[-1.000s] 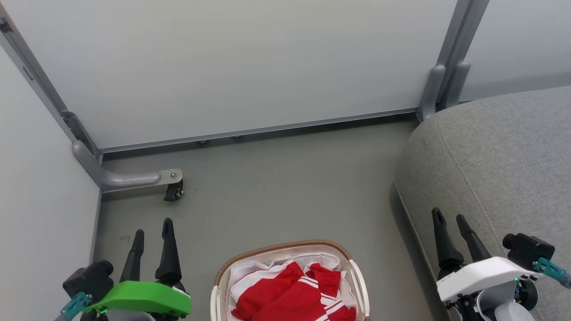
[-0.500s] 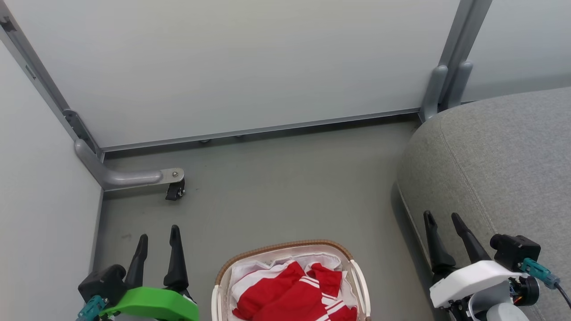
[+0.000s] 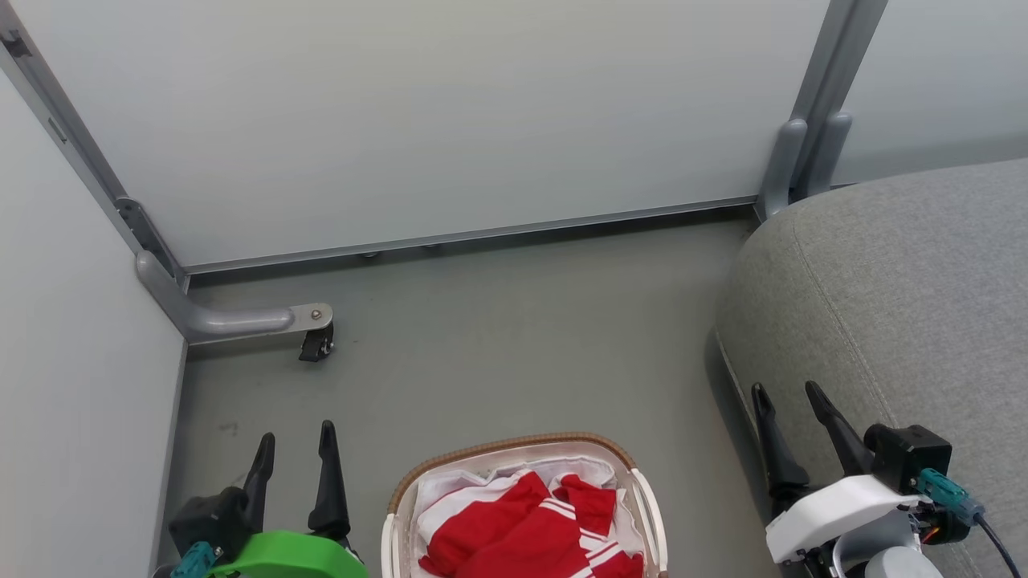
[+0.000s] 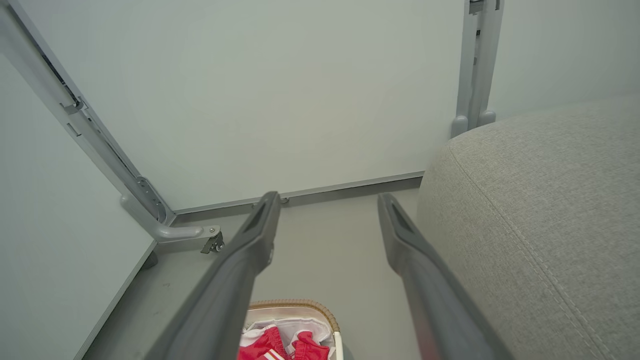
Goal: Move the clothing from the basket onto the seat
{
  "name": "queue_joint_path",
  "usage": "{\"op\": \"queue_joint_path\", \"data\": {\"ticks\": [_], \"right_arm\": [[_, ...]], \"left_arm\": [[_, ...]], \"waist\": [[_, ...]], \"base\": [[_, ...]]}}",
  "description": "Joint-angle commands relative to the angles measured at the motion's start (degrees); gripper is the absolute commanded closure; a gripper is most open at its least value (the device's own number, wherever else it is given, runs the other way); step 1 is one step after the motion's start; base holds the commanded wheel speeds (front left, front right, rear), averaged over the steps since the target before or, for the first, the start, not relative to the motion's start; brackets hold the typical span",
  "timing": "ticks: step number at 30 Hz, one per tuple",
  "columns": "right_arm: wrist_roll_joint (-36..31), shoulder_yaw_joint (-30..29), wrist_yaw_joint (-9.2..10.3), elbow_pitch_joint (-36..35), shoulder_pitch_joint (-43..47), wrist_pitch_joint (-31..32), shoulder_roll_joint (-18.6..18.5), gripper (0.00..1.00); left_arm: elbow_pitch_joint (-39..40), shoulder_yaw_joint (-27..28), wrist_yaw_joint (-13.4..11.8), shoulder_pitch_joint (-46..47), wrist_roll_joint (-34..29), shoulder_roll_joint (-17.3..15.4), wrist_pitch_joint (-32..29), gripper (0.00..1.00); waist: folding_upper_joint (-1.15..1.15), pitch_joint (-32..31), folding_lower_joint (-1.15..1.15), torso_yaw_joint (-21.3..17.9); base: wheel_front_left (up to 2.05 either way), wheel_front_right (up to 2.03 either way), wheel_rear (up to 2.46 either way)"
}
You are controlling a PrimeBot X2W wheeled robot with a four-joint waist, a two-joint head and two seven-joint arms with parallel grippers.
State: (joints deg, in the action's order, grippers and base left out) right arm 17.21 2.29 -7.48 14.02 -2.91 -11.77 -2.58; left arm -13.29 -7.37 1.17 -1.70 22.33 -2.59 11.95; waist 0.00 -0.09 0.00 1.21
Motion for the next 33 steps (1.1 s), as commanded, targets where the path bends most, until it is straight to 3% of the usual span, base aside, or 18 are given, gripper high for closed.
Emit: {"op": "queue_joint_path", "data": {"ticks": [1,28,33], "right_arm": [[-1.6,0.1,-0.02,-0.1,0.6,-0.7,-0.3,0.0],[-13.4,1.8,-0.02,0.2,2.0,-3.5,-0.5,0.0],[-13.1,1.9,-0.01,0.2,2.1,-3.5,-0.5,0.0]], "left_arm": [[0.0,-0.1,-0.2,-0.5,-1.3,-0.4,0.5,0.0],[-2.6,-1.7,-0.8,-2.6,-10.8,-0.5,3.5,0.0],[-2.8,-1.5,-0.8,-2.6,-10.3,-0.5,3.2,0.0]], "waist": [[0.0,0.0,0.0,0.0],[0.0,-1.1,0.0,0.2],[0.0,-1.1,0.0,0.1]], "base": [[0.0,0.0,0.0],[0.0,0.0,0.0],[0.0,0.0,0.0]]}}
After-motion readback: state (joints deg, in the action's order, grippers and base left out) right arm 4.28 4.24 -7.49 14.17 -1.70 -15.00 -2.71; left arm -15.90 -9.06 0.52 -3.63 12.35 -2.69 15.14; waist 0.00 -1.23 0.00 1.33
